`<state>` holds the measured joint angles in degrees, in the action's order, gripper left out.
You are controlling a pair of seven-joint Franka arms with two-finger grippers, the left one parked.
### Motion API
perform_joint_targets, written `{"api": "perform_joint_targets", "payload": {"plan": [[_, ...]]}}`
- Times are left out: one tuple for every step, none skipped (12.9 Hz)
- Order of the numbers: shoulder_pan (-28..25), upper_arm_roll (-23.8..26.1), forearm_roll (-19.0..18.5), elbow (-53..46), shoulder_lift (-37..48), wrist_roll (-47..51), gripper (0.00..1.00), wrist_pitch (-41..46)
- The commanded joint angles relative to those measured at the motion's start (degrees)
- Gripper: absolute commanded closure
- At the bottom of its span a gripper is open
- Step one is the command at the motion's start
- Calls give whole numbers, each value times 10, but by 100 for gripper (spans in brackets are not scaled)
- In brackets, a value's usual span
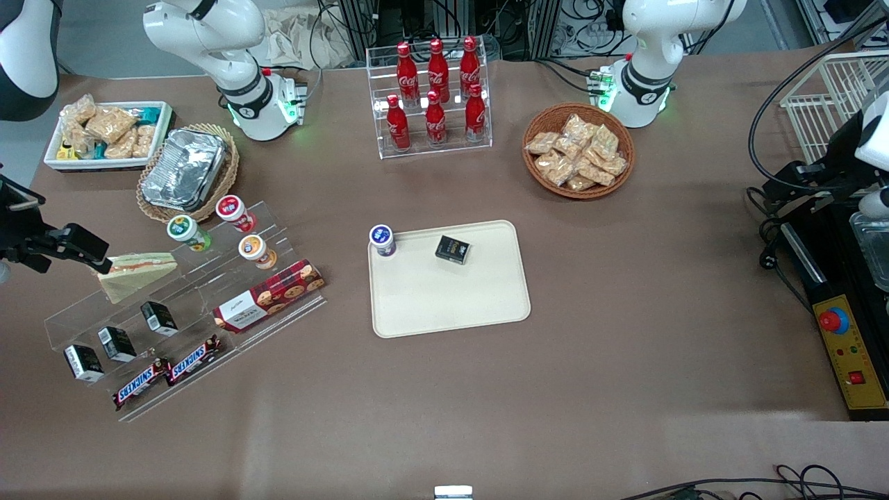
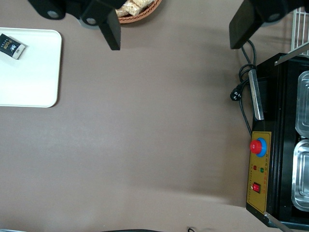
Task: Place sandwich on tray
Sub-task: 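Move the right gripper down to the wrapped sandwich in the acrylic rack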
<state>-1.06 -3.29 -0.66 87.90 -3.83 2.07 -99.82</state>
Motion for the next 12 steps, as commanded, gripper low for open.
{"api": "perform_joint_targets", "payload": {"plan": [[1,-1,1,3,6,4,0,9],[1,-1,1,3,6,3,0,12],[3,-1,1,0,5,4,0,12],[2,-1,1,-1,4,5,0,12],[1,-2,0,-1,4,5,0,12],[3,-2,0,-1,4,5,0,13],[4,-2,0,0,6,12,0,14],[4,-4,0,0,7,35,0,18],[5,-4,0,0,7,72,0,23],[4,-4,0,0,7,109,0,26],[4,-4,-2,0,7,150,0,36],[4,-4,-7,0,7,187,0,58]]}}
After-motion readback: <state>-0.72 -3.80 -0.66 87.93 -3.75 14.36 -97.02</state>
